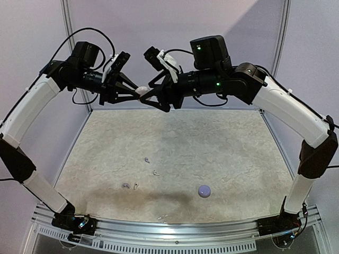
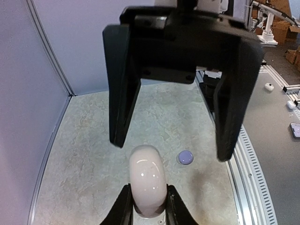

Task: Insert the wireless bluetooth earbuds into the charging case
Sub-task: Pass from the left arm to the right, then pass from the right arm to the left

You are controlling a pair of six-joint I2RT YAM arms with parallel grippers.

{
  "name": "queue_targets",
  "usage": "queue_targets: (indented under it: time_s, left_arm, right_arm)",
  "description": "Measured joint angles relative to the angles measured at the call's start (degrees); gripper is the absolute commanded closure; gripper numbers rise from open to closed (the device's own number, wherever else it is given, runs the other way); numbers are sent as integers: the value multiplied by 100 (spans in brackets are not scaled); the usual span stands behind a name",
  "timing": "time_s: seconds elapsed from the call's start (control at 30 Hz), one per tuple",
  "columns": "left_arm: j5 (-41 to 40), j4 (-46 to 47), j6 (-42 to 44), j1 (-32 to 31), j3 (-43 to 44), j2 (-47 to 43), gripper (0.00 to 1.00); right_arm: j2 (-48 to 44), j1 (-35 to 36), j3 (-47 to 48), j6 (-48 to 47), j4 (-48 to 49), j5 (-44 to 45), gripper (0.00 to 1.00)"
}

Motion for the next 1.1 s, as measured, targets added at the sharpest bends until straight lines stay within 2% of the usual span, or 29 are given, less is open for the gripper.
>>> queue_targets:
  time_s: [0.13, 0.23, 0.27, 0.43, 0.47, 0.6, 0.63, 0.67, 0.73, 0.77, 0.97, 1.1]
  left_arm:
    - [61, -114, 138, -11, -50, -76, 100]
    - [90, -164, 179, -17, -61, -96, 100]
    - [105, -181, 195, -20, -68, -105, 100]
    - [140, -245, 260, -24, -79, -111, 100]
    - [142, -249, 267, -24, -79, -111, 100]
    - [166, -317, 273, -24, -79, -118, 100]
    - [173, -343, 273, -24, -83, -118, 100]
    - [170, -354, 271, -26, -85, -118, 82]
    - [175, -352, 254, -26, -98, -120, 20]
    - [181, -326, 225, -26, -131, -138, 3]
    - [210, 393, -481, 129, -984, -505, 1]
    - [374, 1718, -1237, 758, -2404, -1154, 1]
  right_arm:
    - [151, -11, 15, 70, -83, 13, 47]
    - [203, -17, 39, 87, -74, 0, 66]
    - [210, -20, 39, 61, -70, -15, 69]
    - [240, -22, 42, 114, -59, -74, 70]
    - [240, -22, 42, 116, -61, -81, 73]
    - [240, -24, 52, 48, -109, -151, 100]
    - [240, -26, 57, 15, -129, -184, 100]
    - [240, -26, 59, -13, -142, -212, 100]
    - [240, -26, 59, -15, -151, -262, 100]
    - [240, -26, 59, -13, -151, -273, 100]
    - [240, -24, 59, 11, -131, -289, 100]
    - [238, -24, 59, 79, 11, -339, 100]
